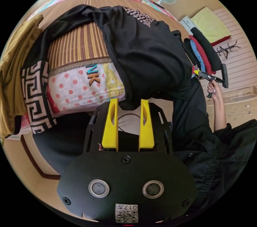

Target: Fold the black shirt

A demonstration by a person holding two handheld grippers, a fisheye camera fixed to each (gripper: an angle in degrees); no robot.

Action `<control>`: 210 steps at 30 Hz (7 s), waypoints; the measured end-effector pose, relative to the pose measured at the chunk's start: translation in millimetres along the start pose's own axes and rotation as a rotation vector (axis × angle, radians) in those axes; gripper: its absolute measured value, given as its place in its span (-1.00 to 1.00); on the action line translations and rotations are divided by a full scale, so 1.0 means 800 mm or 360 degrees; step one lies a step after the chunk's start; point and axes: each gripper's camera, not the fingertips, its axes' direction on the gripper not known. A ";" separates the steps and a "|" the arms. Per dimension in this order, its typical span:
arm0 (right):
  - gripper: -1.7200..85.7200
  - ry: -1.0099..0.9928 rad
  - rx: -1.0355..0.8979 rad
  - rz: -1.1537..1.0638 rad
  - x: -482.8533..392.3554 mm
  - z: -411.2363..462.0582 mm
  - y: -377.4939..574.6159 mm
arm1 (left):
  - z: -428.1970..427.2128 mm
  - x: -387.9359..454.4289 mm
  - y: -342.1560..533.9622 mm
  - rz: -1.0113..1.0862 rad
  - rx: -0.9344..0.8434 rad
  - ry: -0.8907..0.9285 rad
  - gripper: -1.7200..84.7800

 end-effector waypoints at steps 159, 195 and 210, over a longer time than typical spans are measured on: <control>-0.76 -0.0703 0.0176 -0.0637 -0.270 0.106 -0.127 | -0.041 -0.049 0.005 -0.0094 0.0035 0.0478 -0.78; -0.91 -0.0208 0.0349 0.0108 0.099 0.038 -0.336 | -0.133 -0.099 -0.140 -0.0108 0.0762 0.0329 -0.90; -0.91 -0.0157 0.0321 0.0107 0.153 0.042 -0.404 | -0.097 -0.127 -0.133 -0.0234 0.0594 0.0272 -0.86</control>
